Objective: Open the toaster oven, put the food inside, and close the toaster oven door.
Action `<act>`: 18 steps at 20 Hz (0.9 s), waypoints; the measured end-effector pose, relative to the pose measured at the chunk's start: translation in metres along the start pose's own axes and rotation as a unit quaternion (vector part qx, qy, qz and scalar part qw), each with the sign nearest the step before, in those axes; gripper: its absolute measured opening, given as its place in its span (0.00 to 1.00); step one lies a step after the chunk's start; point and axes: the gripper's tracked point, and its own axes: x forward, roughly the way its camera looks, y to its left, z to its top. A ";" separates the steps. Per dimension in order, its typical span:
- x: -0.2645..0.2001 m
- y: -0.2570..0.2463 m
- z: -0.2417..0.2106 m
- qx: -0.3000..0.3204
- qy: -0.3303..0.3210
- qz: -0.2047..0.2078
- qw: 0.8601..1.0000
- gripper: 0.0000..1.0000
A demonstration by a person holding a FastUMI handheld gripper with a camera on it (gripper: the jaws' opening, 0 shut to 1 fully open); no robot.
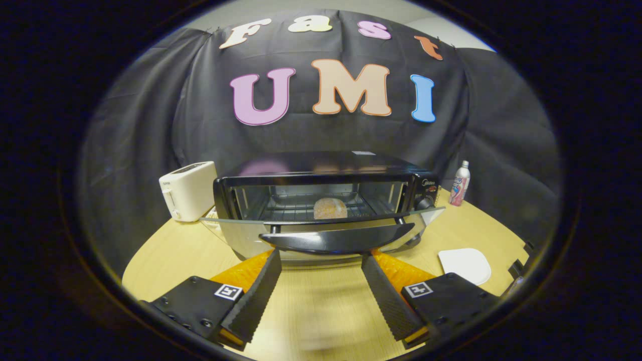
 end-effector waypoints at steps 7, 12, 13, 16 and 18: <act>0.017 0.021 0.043 -0.004 -0.041 0.039 0.998 1.00; -0.012 0.007 0.078 -0.009 -0.079 0.019 0.997 1.00; -0.020 0.007 0.087 -0.014 -0.091 0.019 0.996 1.00; -0.047 0.003 0.105 -0.024 -0.111 0.011 0.993 1.00; -0.062 -0.003 0.112 -0.019 -0.116 -0.004 0.993 1.00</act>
